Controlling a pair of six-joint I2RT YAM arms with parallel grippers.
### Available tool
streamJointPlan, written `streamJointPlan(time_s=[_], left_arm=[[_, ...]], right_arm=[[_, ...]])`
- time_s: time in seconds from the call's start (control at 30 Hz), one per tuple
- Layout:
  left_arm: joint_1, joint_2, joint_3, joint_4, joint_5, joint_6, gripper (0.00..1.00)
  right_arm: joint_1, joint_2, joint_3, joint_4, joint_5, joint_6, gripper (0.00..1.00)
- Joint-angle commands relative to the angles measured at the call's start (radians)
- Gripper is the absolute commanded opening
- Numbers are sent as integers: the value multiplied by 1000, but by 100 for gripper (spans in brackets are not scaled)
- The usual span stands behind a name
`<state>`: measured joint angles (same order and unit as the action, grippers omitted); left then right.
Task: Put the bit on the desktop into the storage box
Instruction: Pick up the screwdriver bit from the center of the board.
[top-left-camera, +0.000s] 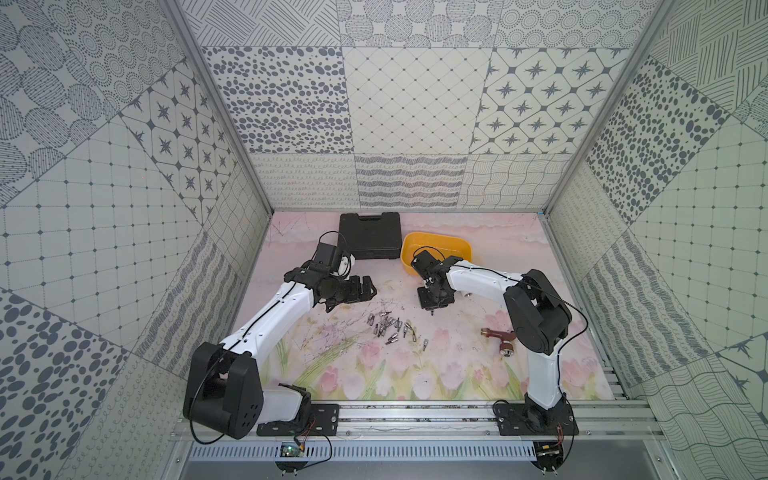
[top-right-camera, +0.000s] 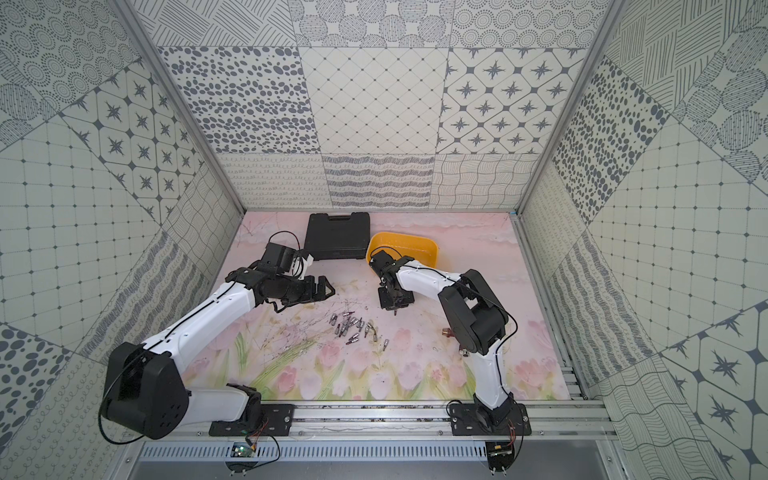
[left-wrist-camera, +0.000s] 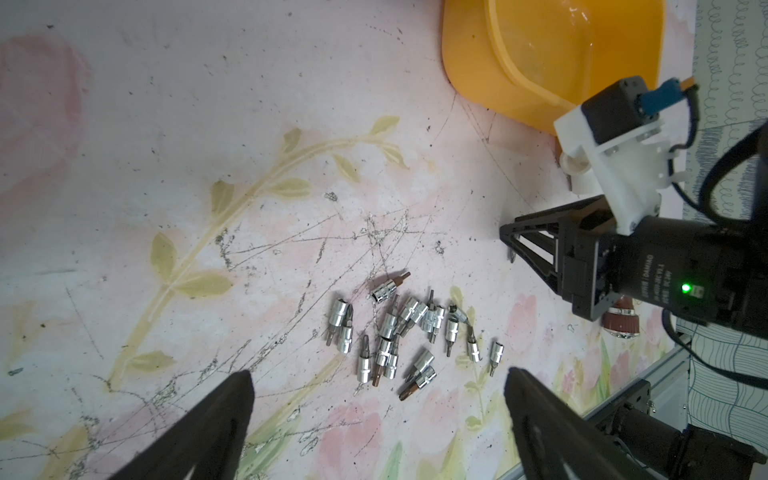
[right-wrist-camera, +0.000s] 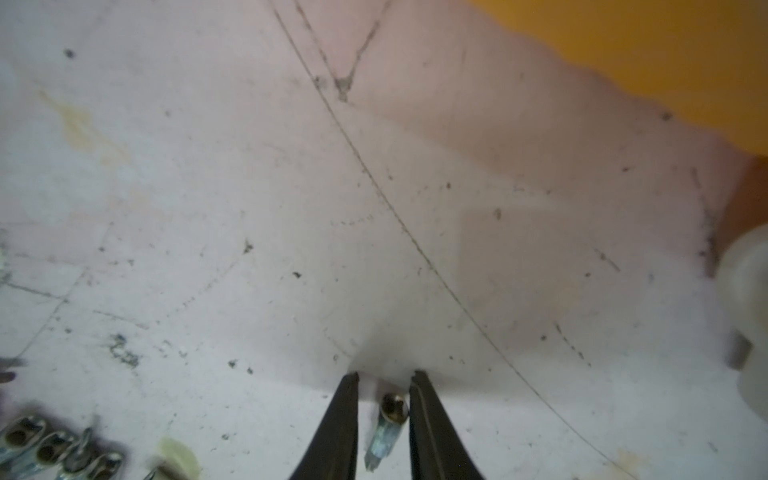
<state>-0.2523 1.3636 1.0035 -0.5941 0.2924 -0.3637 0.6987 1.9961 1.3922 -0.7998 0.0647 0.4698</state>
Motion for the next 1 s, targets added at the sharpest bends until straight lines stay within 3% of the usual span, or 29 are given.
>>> streamJointPlan(time_s=[0.0, 0.33, 0.63, 0.97], left_arm=[[0, -3, -2, -9, 1, 27, 99], [-1, -2, 0, -9, -3, 29, 99], [0, -1, 3, -10, -7, 33, 99], [0, 2, 6, -8, -8, 38, 99]], right_arm=[[21, 18, -9, -11, -11, 26, 25], [35, 1, -33, -13, -9, 41, 25], [35, 4, -31, -12, -11, 38, 15], [32, -30, -16, -12, -11, 18, 14]])
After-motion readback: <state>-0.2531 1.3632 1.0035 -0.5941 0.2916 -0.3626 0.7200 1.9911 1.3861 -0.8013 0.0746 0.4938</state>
